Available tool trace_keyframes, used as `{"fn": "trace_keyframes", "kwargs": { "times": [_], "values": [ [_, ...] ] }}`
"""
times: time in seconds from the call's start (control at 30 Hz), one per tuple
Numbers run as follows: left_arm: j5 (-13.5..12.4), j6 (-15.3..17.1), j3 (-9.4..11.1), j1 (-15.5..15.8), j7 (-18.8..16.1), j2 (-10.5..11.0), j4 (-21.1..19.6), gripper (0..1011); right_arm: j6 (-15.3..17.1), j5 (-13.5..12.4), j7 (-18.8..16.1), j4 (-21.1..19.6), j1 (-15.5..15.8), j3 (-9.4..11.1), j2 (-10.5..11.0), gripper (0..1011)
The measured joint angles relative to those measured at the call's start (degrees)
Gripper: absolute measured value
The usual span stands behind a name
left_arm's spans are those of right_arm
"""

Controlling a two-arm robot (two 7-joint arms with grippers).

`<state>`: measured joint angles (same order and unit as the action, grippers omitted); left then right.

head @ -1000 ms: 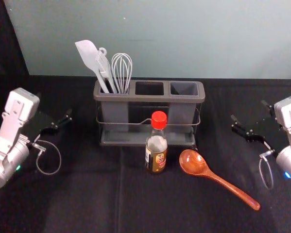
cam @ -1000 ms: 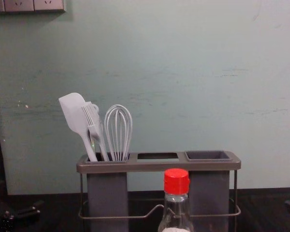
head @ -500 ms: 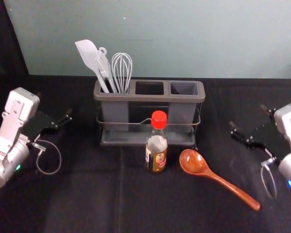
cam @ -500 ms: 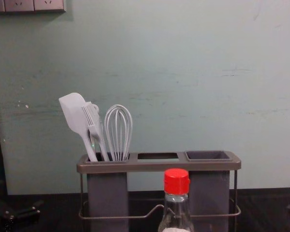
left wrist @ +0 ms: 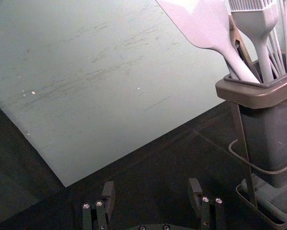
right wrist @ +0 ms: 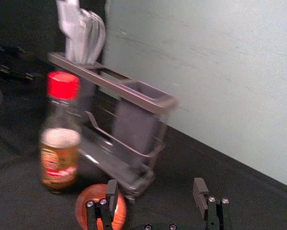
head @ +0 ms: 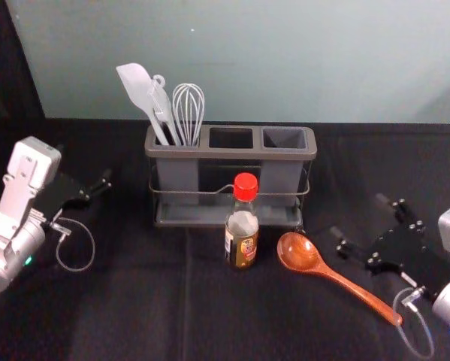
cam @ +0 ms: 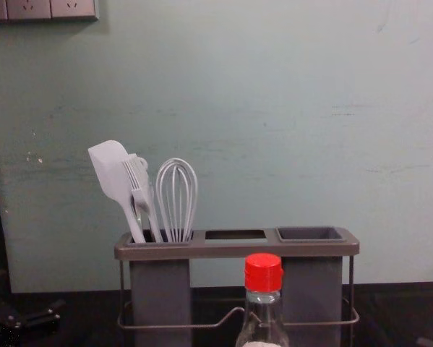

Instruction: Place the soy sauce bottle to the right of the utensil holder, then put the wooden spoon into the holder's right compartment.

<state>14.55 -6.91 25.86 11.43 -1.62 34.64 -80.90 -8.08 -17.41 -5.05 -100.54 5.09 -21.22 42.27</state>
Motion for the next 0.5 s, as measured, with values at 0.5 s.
{"fn": "trace_keyframes", "kwargs": {
  "times": [0.5],
  "values": [
    [0.0, 0.0, 0.0, 0.0, 0.0, 0.0, 0.0, 1005, -0.1, -2.7, -9.6, 0.3, -4.0, -4.1, -6.2, 1004]
  ]
}}
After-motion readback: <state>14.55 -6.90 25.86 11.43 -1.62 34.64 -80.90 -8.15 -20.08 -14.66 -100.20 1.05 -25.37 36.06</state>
